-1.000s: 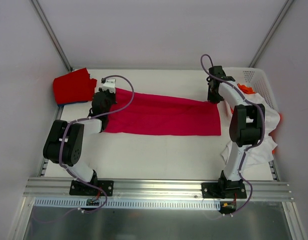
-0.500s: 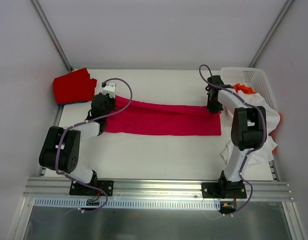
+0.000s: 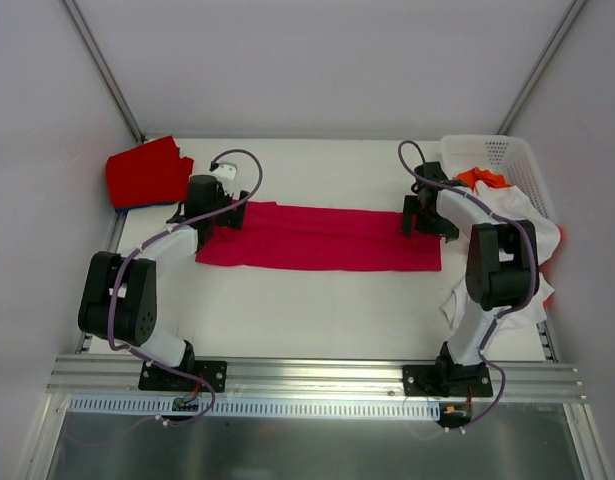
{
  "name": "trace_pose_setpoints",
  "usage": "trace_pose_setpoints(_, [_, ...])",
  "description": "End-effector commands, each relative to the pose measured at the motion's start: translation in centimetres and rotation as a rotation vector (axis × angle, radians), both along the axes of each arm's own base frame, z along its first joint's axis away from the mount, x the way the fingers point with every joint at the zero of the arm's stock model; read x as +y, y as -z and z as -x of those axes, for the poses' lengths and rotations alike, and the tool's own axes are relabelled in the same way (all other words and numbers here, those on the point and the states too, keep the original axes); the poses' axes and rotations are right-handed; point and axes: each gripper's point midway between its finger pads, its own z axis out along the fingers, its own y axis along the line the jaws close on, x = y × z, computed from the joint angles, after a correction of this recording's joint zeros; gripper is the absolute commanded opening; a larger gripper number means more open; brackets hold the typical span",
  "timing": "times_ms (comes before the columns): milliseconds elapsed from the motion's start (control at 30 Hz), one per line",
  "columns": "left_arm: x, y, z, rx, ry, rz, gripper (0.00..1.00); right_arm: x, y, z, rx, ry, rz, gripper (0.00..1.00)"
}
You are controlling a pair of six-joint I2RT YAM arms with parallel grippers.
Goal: Fold and stack the t-shirts
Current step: Fold the tshirt
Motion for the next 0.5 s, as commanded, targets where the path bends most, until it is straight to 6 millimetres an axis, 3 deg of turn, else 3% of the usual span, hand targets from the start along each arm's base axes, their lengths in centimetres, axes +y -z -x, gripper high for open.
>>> trace_pose_setpoints(0, [0.2, -0.5, 1.9, 0.084, -0.025, -0.037, 0.99, -0.8, -2.7, 1.4, -0.054, 0.024, 0.034, 0.99])
trace_pose_setpoints(100, [0.7, -2.6, 3.0, 0.028, -0.08, -0.009, 0.99, -1.0, -3.4, 2.8, -0.085, 0.025, 0.039, 0.99])
trace_pose_setpoints(200, [0.8, -6.0, 4.1, -0.068, -0.119, 0.069, 0.99, -1.2, -4.0, 3.7, -0.101, 0.026, 0.045, 0.99])
trace_pose_setpoints(233, [0.6, -8.3, 4.3, -0.134, -0.122, 0.106, 0.99, -1.2, -5.0, 3.9, -0.129, 0.025, 0.042, 1.0])
trace_pose_setpoints(333, [-0.2, -11.7, 4.9, -0.254, -0.139, 0.256, 0.99, -1.1, -6.7, 4.4, -0.18, 0.019, 0.044, 0.99])
trace_pose_setpoints(467, [-1.0, -14.1, 5.1, -0.344, -0.182, 0.45, 0.99, -0.6, -8.5, 4.4, -0.246, 0.006, 0.023, 0.99])
